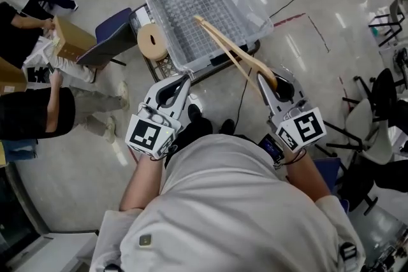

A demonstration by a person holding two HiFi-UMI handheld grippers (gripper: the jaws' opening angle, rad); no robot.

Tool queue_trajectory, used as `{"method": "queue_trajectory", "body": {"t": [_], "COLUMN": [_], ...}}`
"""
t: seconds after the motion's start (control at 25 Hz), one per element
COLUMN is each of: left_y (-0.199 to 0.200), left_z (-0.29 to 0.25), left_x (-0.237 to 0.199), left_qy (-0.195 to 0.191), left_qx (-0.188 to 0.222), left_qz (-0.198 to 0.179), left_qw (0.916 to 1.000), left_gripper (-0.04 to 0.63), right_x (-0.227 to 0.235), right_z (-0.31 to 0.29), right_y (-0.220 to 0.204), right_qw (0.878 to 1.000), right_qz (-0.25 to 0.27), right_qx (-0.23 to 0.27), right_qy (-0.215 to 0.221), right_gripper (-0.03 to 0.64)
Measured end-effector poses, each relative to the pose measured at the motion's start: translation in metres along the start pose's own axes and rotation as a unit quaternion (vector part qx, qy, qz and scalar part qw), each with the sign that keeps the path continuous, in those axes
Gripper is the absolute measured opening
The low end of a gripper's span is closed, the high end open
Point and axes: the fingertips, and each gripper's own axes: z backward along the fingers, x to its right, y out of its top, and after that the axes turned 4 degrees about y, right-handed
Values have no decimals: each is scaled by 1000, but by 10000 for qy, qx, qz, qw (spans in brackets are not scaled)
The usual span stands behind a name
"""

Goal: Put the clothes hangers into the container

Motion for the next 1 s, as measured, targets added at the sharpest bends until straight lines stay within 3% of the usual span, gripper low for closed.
{"method": "queue_trajectory", "body": {"t": [0.56, 1.0], "left_y": [8, 2], "left_z": [4, 12], "left_x": [-111, -157], "left_qy": [-295, -306], "left_qx": [266, 210], "left_qz": [6, 170], "left_qw": [9992, 9992], "left_gripper": [17, 17], "right_x": [-19, -31], "right_z": [-107, -167], "right_y": [25, 32], "right_qw": [9994, 9995], "right_qz": [268, 282], "right_qx": [-36, -92], "right_qy": [-236, -114], "right_gripper": [63, 63]}}
